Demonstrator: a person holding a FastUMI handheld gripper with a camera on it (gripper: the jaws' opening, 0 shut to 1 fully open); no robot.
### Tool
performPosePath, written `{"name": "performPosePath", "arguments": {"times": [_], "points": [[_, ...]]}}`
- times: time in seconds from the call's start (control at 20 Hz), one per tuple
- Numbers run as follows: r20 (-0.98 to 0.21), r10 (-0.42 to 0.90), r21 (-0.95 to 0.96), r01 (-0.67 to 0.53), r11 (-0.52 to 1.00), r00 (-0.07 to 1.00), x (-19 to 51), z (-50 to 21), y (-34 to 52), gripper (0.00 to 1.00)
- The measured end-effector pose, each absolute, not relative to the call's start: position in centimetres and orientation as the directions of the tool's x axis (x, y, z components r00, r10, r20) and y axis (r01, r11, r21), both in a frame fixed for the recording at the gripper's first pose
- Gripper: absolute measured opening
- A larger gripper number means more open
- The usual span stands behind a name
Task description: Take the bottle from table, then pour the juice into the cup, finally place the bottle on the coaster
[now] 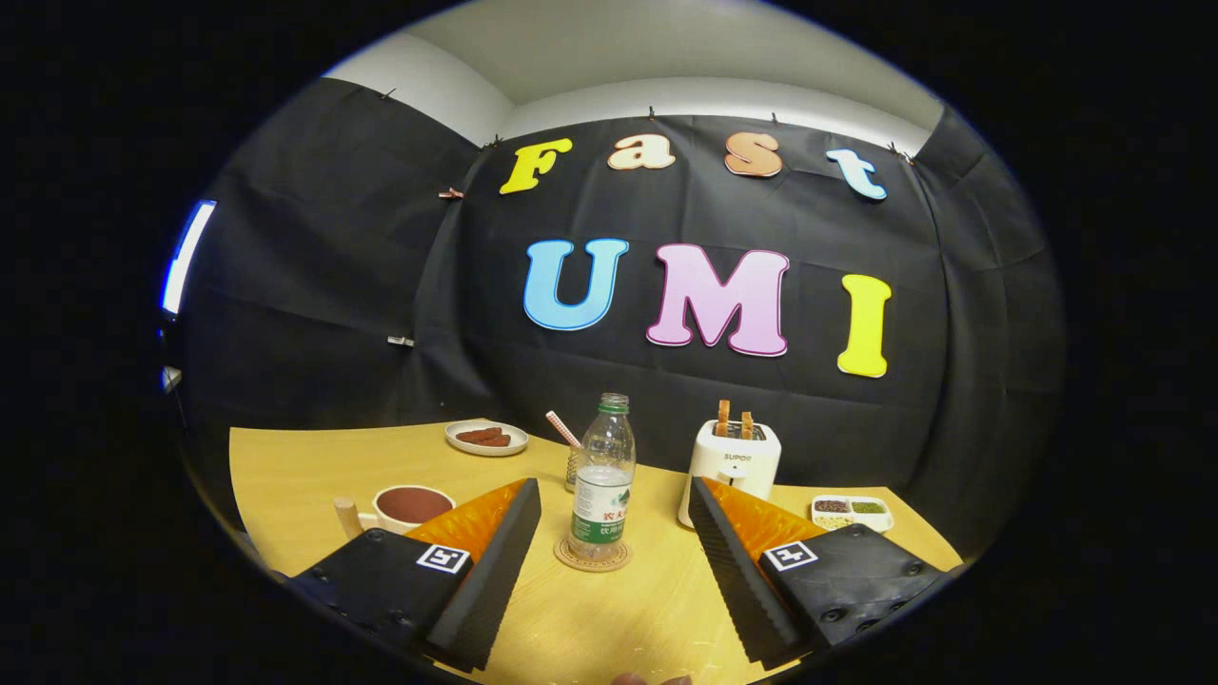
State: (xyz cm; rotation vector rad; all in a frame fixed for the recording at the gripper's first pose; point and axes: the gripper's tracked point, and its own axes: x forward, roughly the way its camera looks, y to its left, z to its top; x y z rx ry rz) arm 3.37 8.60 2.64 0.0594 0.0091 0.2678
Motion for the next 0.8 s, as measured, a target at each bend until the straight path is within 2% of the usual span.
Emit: {"name": "performPosePath", "arguments": {"times": [0.45,0.8], "points": [[0.017,0.129,0.014,-0.13,0.991,0.991,-1.9,3.2,3.1,0.97],[0.008,0.106,0.003,-0.106,0.994,0.994,-3.5,2.5,2.1,0.98]]}}
